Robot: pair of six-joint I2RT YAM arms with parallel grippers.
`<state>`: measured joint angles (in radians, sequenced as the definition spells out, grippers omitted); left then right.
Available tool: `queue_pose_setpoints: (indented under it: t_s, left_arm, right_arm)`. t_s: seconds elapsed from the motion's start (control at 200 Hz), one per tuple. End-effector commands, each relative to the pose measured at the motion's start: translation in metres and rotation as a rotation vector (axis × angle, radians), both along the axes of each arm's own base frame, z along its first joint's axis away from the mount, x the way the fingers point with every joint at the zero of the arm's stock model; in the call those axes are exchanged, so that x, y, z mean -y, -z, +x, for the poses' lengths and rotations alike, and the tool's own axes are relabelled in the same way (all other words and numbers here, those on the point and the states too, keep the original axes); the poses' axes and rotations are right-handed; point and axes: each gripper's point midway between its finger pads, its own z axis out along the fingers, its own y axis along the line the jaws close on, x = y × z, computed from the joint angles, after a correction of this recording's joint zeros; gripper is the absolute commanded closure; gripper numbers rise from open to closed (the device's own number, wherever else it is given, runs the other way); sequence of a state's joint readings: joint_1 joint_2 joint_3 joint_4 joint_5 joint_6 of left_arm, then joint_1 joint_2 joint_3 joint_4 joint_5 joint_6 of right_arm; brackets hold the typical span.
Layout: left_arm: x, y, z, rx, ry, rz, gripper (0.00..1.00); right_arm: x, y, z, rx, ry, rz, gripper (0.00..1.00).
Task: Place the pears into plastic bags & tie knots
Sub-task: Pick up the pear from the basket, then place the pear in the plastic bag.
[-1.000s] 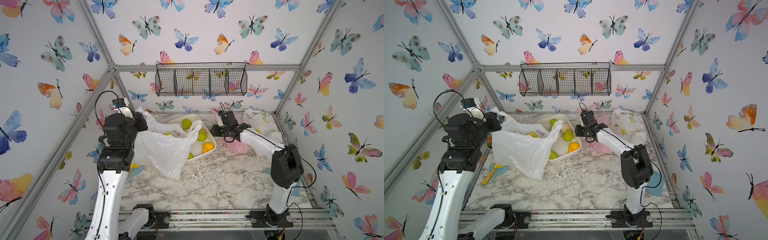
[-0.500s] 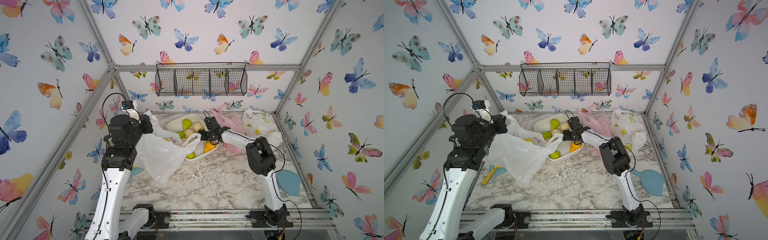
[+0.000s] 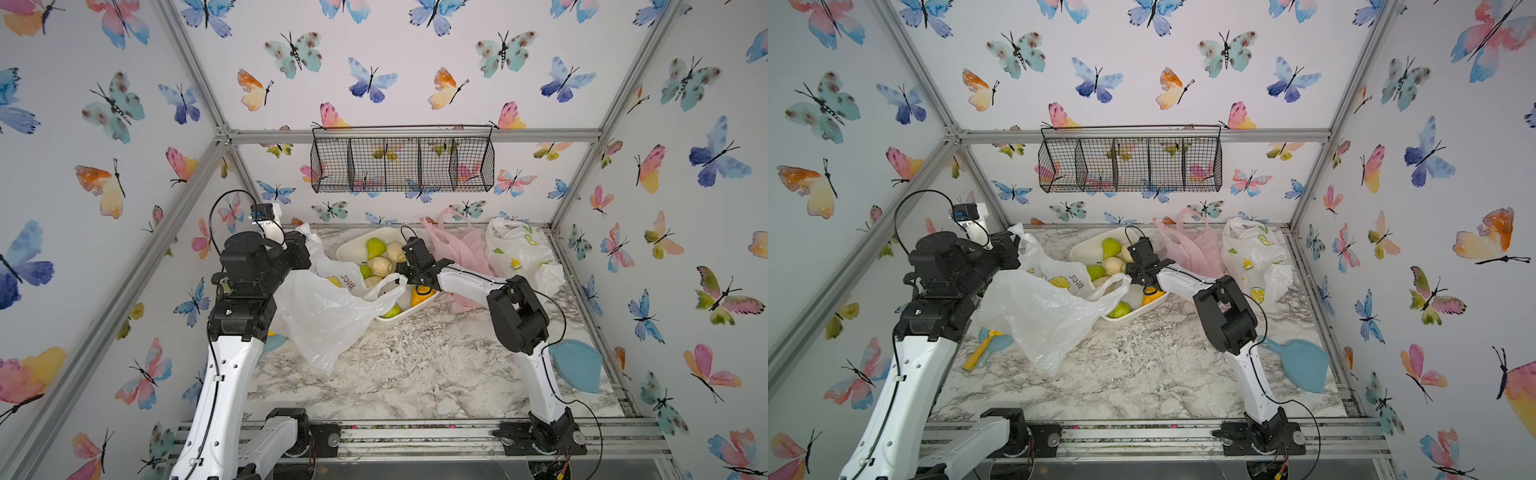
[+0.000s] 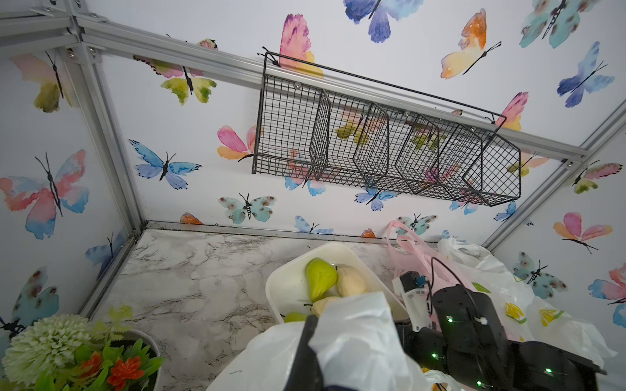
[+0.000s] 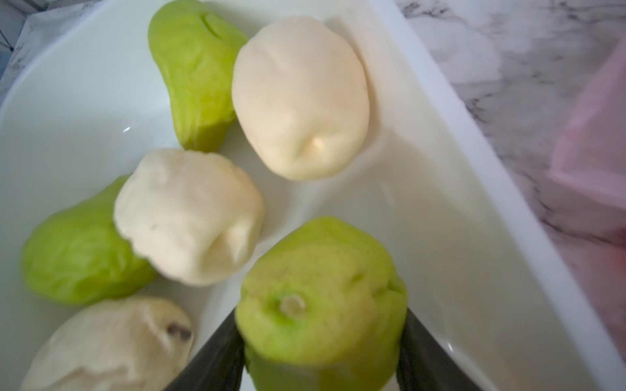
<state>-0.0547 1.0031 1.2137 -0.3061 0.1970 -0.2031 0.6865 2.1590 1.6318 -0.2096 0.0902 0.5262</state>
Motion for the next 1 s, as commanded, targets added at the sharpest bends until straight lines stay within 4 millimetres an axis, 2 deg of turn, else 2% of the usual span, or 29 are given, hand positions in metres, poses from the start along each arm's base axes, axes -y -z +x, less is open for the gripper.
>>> queue_pose_setpoints:
  t_s: [0.0,0.11,0.185,0.24,0.29,0.356,0.446,0.486,0.541,0.626,0.701,0.796,0.861,0.902,0.967,0.997]
  left_arm:
    - [0.011,-0.006,-0.002,0.038,0.059,-0.008,1.00]
    - [0.019,-0.005,-0.001,0.038,0.097,-0.017,1.00]
    - [0.028,-0.005,-0.001,0.043,0.144,-0.025,1.00]
    - [0.035,-0.003,0.000,0.040,0.180,-0.032,1.00]
    - [0.041,-0.002,0.000,0.037,0.213,-0.038,1.00]
    - [0.047,-0.002,0.000,0.037,0.246,-0.042,1.00]
    - [0.050,-0.004,-0.001,0.045,0.265,-0.046,1.00]
    - [0.050,-0.003,0.000,0.042,0.265,-0.046,1.00]
    - [0.050,-0.001,0.001,0.032,0.264,-0.047,1.00]
    - [0.051,0.007,0.005,0.002,0.267,-0.055,1.00]
    - [0.053,0.015,0.007,-0.020,0.280,-0.061,1.00]
    - [0.056,0.021,0.008,-0.033,0.298,-0.072,1.00]
    - [0.062,0.021,0.004,-0.030,0.335,-0.092,1.00]
    - [0.063,0.020,0.003,-0.024,0.338,-0.098,1.00]
    - [0.062,0.019,0.001,-0.015,0.336,-0.098,1.00]
    - [0.060,0.018,0.001,-0.013,0.329,-0.093,1.00]
  right_arm:
    - [0.015,-0.086,-0.010,0.131,-0.049,0.085,0.47]
    - [0.037,-0.109,-0.034,0.122,-0.105,0.075,0.48]
    - [0.035,-0.142,-0.051,0.159,-0.194,0.109,0.50]
    - [0.018,-0.173,-0.068,0.166,-0.319,0.182,0.51]
    - [0.000,-0.189,-0.082,0.155,-0.400,0.216,0.51]
    - [-0.036,-0.197,-0.107,0.119,-0.512,0.243,0.51]
    - [-0.088,-0.197,-0.148,0.052,-0.670,0.340,0.51]
    - [-0.105,-0.196,-0.160,0.039,-0.710,0.371,0.51]
    - [-0.123,-0.194,-0.173,0.017,-0.761,0.432,0.51]
    - [-0.139,-0.183,-0.182,-0.034,-0.797,0.504,0.51]
    - [-0.152,-0.161,-0.183,-0.106,-0.812,0.541,0.51]
    - [-0.165,-0.128,-0.165,-0.180,-0.734,0.524,0.49]
    - [-0.171,-0.105,-0.150,-0.207,-0.664,0.467,0.41]
    - [-0.173,-0.098,-0.146,-0.216,-0.654,0.445,0.36]
    - [-0.172,-0.096,-0.145,-0.214,-0.654,0.424,0.19]
    - [-0.170,-0.099,-0.146,-0.201,-0.661,0.417,0.15]
